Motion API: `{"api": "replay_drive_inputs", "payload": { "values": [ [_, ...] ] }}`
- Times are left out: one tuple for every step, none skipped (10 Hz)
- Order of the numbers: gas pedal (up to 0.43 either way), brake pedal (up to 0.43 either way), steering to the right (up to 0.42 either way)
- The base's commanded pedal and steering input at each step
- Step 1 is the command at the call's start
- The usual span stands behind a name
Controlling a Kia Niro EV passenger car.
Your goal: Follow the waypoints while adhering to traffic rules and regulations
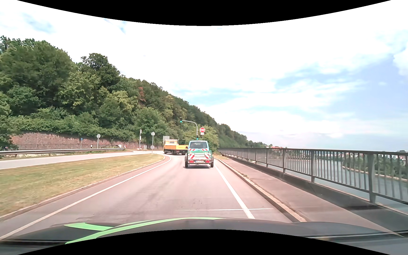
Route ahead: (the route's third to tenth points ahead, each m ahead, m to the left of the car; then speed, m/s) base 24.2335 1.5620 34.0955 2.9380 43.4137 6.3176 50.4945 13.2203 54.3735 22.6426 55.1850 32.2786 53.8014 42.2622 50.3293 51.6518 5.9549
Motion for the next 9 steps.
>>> {"api": "replay_drive_inputs", "payload": {
  "values": [
    [0.311,0.000,-0.004],
    [0.311,0.000,-0.004],
    [0.311,0.000,-0.001],
    [0.311,0.000,0.000],
    [0.299,0.000,0.000],
    [0.299,0.000,0.000],
    [0.287,0.000,0.000],
    [0.287,0.000,0.000],
    [0.268,0.000,0.000]
  ]
}}
